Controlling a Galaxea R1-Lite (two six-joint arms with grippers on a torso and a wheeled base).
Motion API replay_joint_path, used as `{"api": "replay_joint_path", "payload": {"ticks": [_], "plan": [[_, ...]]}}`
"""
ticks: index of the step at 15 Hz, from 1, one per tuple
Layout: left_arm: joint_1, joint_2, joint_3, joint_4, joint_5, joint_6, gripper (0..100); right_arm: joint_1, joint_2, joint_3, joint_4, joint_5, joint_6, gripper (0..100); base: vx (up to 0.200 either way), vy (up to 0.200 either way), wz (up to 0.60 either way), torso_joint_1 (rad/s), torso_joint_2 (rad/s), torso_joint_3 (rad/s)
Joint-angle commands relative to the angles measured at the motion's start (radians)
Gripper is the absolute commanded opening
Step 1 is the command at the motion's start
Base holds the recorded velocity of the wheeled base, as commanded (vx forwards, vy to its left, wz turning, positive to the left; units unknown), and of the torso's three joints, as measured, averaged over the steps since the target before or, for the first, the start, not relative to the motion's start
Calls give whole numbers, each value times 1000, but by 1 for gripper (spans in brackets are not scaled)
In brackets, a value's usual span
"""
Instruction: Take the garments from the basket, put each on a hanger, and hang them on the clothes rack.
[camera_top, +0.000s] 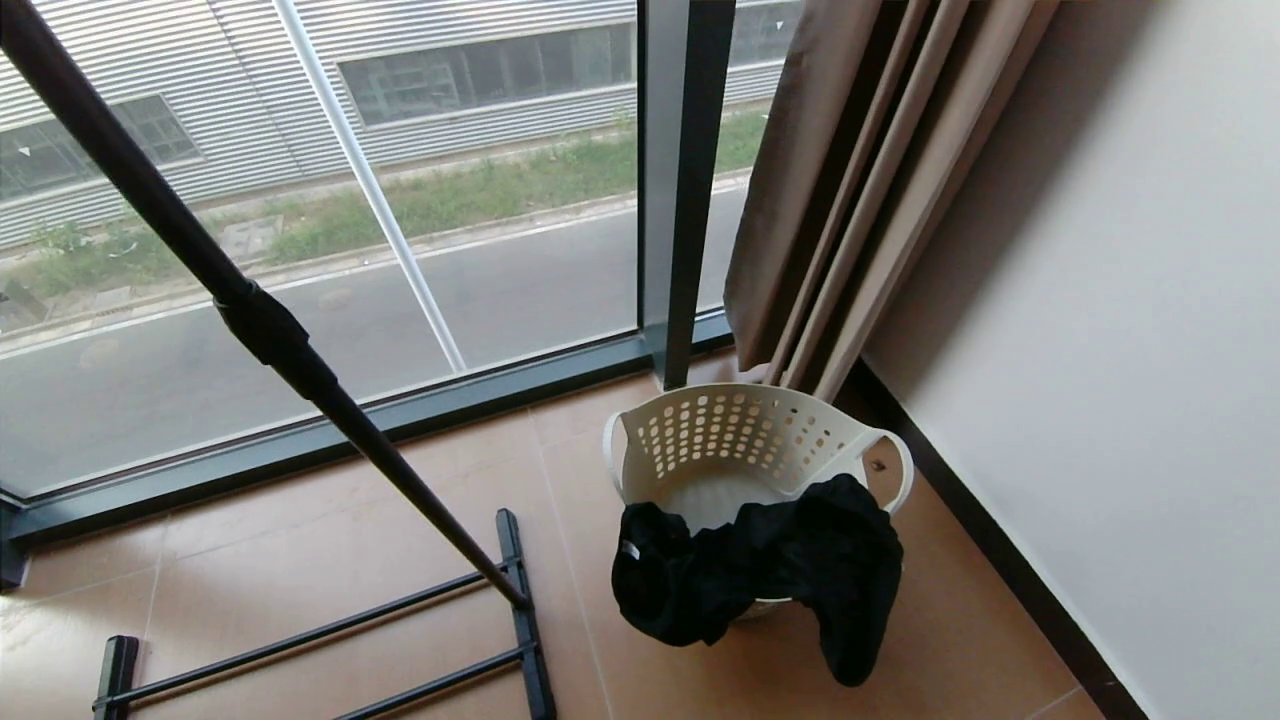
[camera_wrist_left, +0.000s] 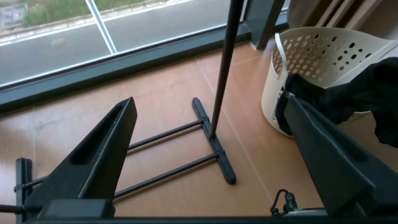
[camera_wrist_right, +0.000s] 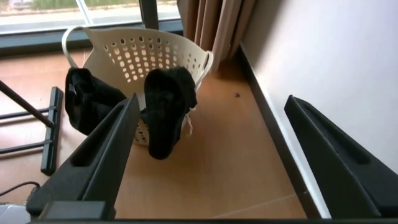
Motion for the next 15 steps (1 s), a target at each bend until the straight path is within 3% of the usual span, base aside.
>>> {"api": "replay_joint_path", "payload": {"ticks": [1,7,9,12,13,14,15], "plan": [[0,1,0,0,2,0,100,0,1,-1,0,0,-1,100,0,0,0,2,2,-193],[0,1,0,0,1,4,100,-6,58,-24,55,-26,2,100,0,0,0,2,2,-181],[0,1,-2,0,-4,-6,100,17,325,-42,55,-13,2,100,0,0,0,-1,4,-30],[0,1,0,0,-4,-6,100,91,730,-114,-92,-1,1,100,0,0,0,0,0,0],[0,1,0,0,-4,-6,100,91,762,-120,-106,0,1,100,0,0,0,0,0,0],[0,1,0,0,-4,-6,100,95,1011,-168,-227,0,-8,100,0,0,0,0,0,0],[0,1,-2,0,-4,-6,100,100,1130,-197,-304,0,-39,100,0,0,0,0,0,0]]}}
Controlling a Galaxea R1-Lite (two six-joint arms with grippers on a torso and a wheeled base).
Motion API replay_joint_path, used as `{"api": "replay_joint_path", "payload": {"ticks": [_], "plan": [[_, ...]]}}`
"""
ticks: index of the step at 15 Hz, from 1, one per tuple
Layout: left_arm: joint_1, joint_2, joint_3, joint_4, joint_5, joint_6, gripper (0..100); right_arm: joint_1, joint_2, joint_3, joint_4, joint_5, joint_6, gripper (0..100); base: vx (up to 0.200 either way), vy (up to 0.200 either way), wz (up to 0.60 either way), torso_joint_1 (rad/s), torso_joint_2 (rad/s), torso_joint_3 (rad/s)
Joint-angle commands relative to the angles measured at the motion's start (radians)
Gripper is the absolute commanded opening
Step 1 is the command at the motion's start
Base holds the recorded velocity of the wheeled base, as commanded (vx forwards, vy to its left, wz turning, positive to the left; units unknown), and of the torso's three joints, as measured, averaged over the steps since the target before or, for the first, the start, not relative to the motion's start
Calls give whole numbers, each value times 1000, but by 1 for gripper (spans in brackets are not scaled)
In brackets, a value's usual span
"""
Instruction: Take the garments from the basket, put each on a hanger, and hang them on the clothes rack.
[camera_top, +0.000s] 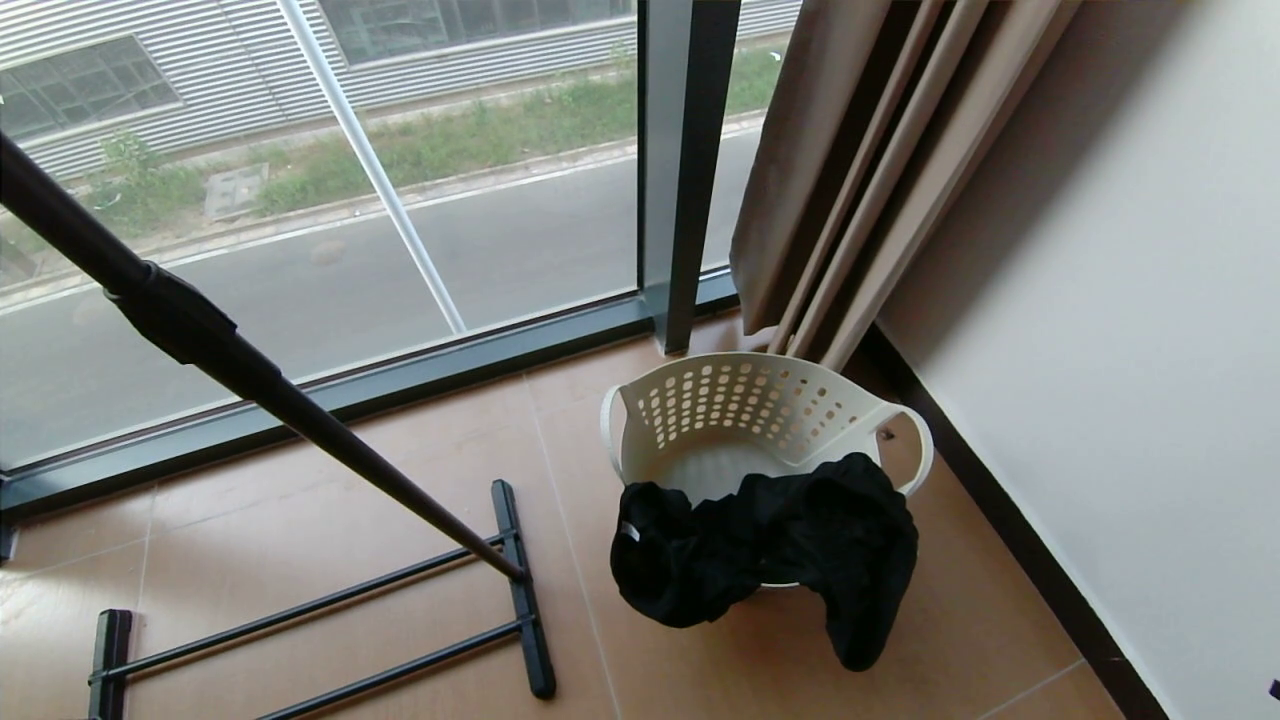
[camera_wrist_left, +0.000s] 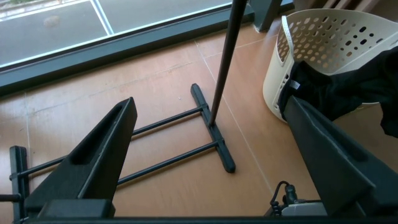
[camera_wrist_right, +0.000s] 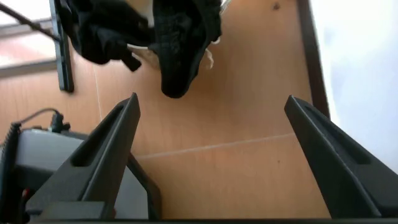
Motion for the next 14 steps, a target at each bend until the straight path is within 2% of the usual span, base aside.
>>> {"api": "replay_joint_path", "payload": {"ticks": [1,2,3,4,5,7,8,9,10,14], "plan": [[0,1,1,0,1,0,100,39,581,-118,-251,4,-62,100,0,0,0,0,0,0],[0,1,1,0,-1,0,100,59,704,-153,-347,4,-122,100,0,0,0,0,0,0],[0,1,-1,0,-1,0,100,65,788,-188,-393,4,-162,100,0,0,0,0,0,0],[0,1,-1,0,-1,0,100,65,788,-188,-393,4,-162,100,0,0,0,0,0,0],[0,1,-1,0,1,-3,100,70,972,-308,-453,0,-237,100,0,0,0,0,0,0],[0,1,-1,0,1,-3,100,102,1132,-448,-455,-8,-326,100,0,0,0,0,0,0],[0,1,-1,0,1,-3,100,104,1142,-457,-455,-8,-331,100,0,0,0,0,0,0],[0,1,-1,0,1,-3,100,119,1248,-566,-455,-12,-406,100,0,0,0,0,0,0],[0,1,-1,0,1,-3,100,124,1284,-604,-455,-12,-437,100,0,0,0,0,0,0],[0,1,-1,0,1,-3,100,130,1417,-759,-455,-12,-664,100,0,0,0,0,0,0]]}}
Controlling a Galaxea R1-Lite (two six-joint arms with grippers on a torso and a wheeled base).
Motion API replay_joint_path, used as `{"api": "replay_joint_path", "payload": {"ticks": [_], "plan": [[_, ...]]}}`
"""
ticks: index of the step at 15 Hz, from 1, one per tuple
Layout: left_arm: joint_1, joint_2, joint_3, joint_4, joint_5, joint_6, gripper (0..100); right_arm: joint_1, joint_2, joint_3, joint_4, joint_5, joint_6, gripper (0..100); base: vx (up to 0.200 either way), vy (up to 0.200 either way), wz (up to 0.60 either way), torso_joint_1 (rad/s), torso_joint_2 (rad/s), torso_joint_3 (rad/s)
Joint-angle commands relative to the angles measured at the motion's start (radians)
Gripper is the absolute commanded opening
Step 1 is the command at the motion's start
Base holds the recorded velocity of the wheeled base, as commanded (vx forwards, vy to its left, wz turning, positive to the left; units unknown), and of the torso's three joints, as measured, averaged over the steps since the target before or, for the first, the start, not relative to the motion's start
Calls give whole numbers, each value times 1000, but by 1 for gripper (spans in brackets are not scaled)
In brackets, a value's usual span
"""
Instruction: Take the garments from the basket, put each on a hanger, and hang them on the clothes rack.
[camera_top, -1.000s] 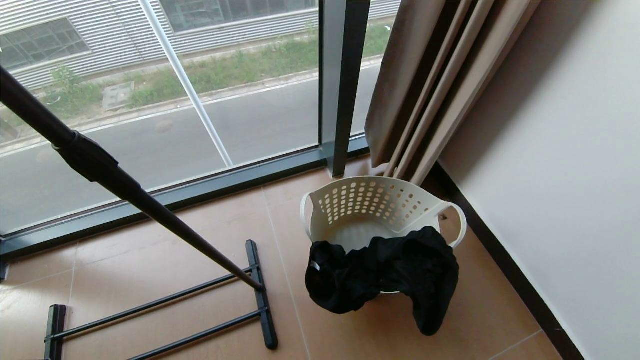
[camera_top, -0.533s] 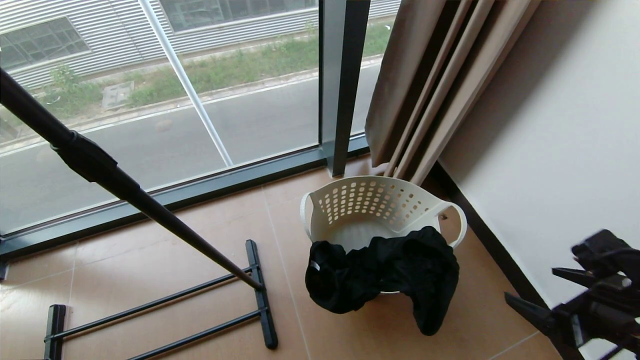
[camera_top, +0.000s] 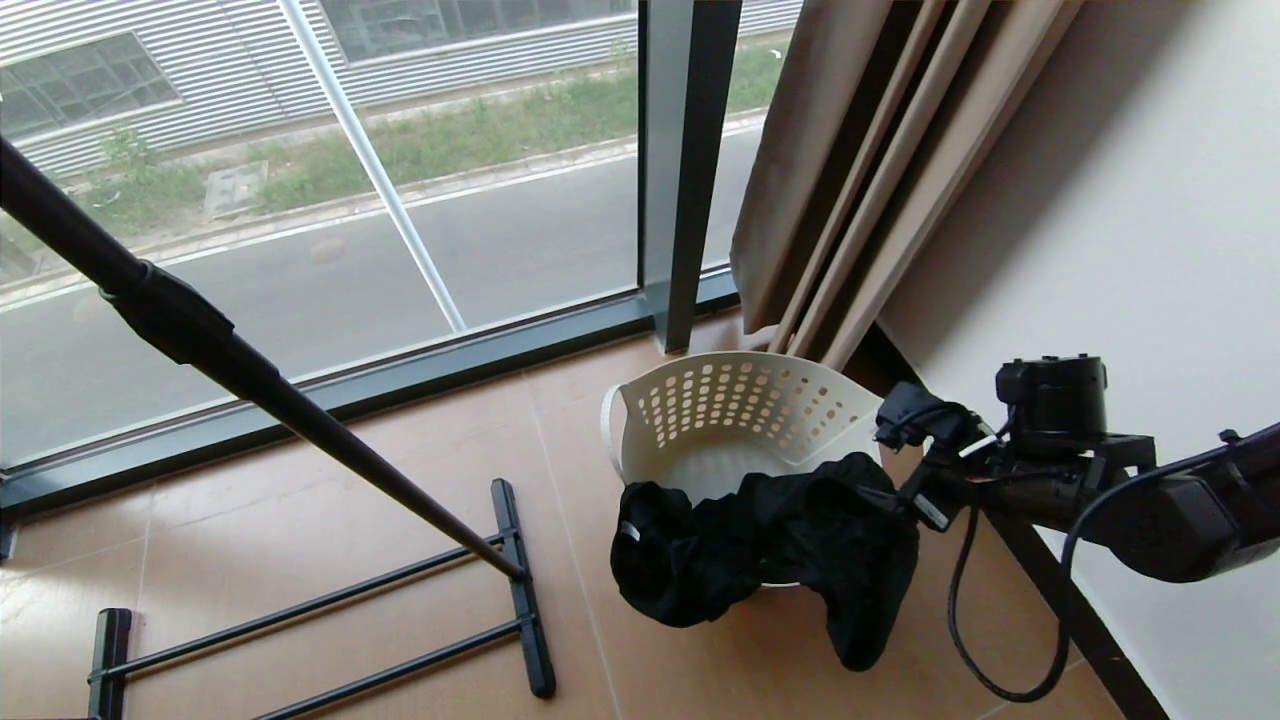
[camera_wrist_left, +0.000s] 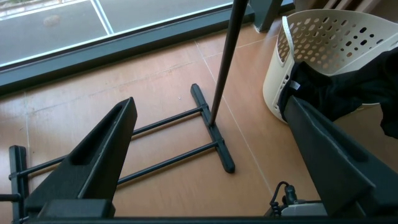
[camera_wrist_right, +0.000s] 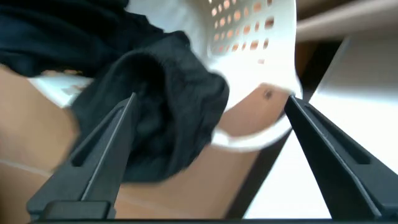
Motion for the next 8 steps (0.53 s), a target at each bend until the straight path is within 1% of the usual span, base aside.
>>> {"api": "replay_joint_path", "payload": {"ticks": [1,3,7,8], "plan": [[0,1,0,0,0,0,100,-1,123,-89,0,0,-61,100,0,0,0,51,7,7],[0,1,0,0,0,0,100,-22,155,-128,0,-1,-122,100,0,0,0,0,0,0],[0,1,0,0,0,0,100,-24,175,-137,-2,-27,-130,100,0,0,0,0,0,0],[0,1,0,0,0,0,100,-22,206,-174,-2,-47,-160,100,0,0,0,0,0,0]]}}
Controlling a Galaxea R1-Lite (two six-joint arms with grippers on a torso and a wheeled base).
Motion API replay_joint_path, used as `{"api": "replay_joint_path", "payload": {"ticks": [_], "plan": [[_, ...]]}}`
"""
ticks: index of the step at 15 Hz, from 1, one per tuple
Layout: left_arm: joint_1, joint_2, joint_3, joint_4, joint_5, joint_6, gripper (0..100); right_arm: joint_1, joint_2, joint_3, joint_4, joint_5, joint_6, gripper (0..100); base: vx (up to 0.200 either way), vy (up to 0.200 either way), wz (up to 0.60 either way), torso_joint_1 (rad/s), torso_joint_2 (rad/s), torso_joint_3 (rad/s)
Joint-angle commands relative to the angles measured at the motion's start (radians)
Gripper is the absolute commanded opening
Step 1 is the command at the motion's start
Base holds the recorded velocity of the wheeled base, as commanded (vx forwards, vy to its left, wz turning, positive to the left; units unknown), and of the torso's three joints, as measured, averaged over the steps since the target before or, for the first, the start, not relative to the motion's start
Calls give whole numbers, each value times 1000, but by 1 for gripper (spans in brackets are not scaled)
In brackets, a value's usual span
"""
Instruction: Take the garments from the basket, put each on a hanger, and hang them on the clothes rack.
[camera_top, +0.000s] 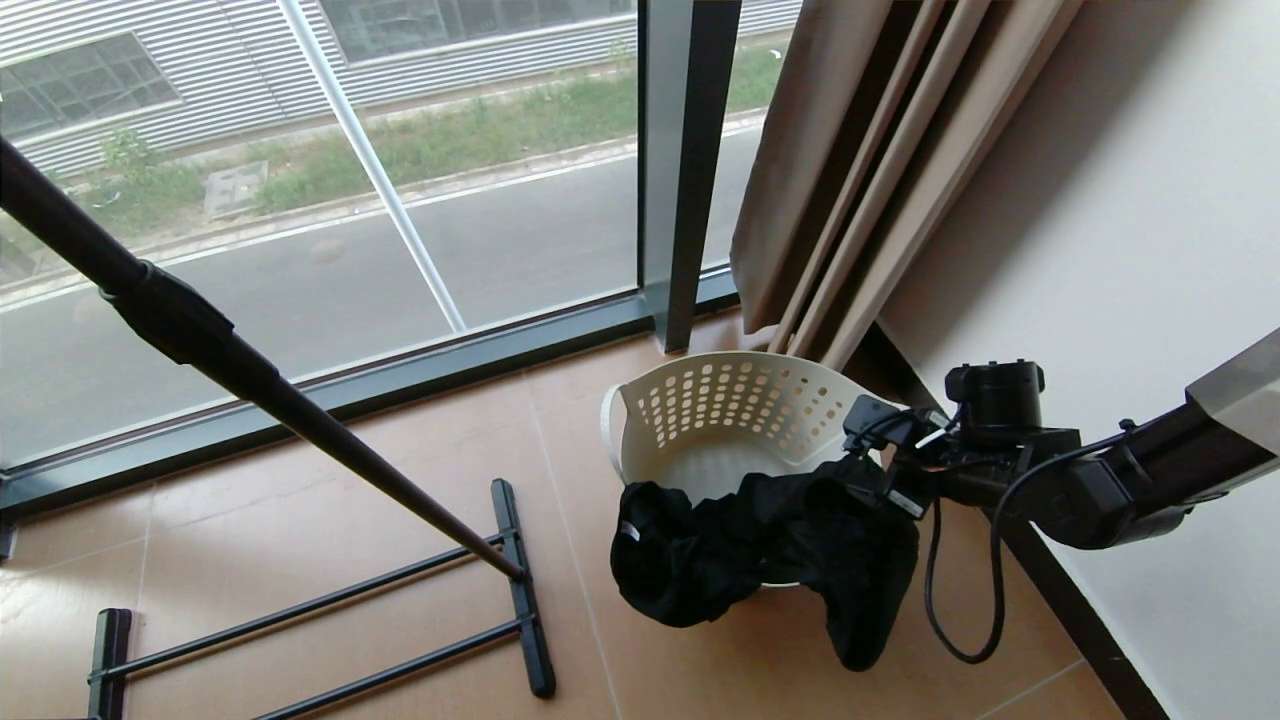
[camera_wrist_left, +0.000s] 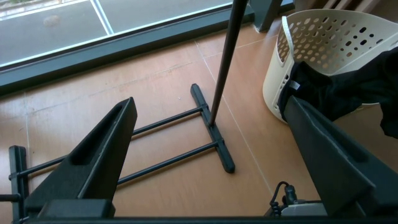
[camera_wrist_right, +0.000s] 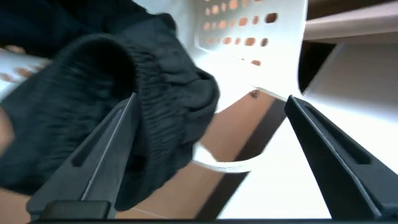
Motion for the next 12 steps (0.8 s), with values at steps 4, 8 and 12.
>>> {"api": "replay_joint_path", "payload": {"ticks": [4,8,12], "plan": [[0,1,0,0,0,0,100,7,55,-43,-2,-8,-93,100,0,0,0,0,0,0],[0,1,0,0,0,0,100,4,29,-37,-47,-7,-86,100,0,0,0,0,0,0],[0,1,0,0,0,0,100,27,-51,55,-51,-3,-89,100,0,0,0,0,0,0]]}}
